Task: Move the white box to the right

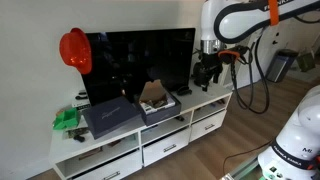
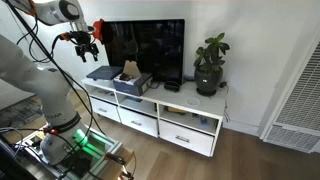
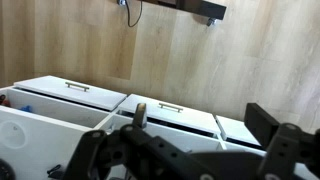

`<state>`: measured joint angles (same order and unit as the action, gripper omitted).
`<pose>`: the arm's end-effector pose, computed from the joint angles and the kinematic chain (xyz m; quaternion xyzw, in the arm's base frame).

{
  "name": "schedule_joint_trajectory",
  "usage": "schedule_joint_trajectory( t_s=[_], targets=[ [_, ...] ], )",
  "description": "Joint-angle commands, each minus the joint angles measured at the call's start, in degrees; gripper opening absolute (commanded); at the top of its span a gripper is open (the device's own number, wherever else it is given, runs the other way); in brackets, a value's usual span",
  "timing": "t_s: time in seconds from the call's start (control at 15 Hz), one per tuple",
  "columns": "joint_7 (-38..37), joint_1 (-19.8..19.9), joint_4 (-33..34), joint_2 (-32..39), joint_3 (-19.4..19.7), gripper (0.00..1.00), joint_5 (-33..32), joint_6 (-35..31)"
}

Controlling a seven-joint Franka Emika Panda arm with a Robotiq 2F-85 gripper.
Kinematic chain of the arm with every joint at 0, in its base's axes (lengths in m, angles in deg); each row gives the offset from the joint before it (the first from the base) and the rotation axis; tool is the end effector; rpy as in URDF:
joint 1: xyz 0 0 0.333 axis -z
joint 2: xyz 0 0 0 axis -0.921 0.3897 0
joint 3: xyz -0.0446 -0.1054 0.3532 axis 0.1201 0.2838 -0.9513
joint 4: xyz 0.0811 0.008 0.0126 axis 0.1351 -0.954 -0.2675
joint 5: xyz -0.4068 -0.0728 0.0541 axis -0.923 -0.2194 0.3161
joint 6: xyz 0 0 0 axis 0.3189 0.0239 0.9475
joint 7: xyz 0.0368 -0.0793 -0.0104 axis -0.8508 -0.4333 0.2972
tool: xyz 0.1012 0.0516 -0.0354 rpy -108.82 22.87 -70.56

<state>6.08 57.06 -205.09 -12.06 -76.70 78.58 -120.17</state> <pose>0.3282 0.1740 0.4731 0.9909 0.1063 -0.0431 0.0704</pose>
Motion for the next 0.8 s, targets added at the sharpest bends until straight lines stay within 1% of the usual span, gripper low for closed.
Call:
schedule_joint_trajectory(
  t_s=[0.0,0.27,0.33,0.4,0.53,0.73],
  targets=[
    [-0.3,-0.8,0.1,0.1,0.7,1.00,-0.4,0.1],
    [-0.3,-0.8,0.1,0.1,0.7,1.00,-0.4,0.1],
    [0.2,-0.7,1.6,2.1,2.1,1.00,2.2,-0.7],
    [-1.2,0.2,3.2,4.2,3.3,1.00,4.4,-1.7],
    [-0.9,2.4,7.6,9.2,5.9,1.00,5.4,-0.2],
    [-0.7,5.5,12.4,16.2,10.2,1.00,7.2,-1.2]
  ],
)
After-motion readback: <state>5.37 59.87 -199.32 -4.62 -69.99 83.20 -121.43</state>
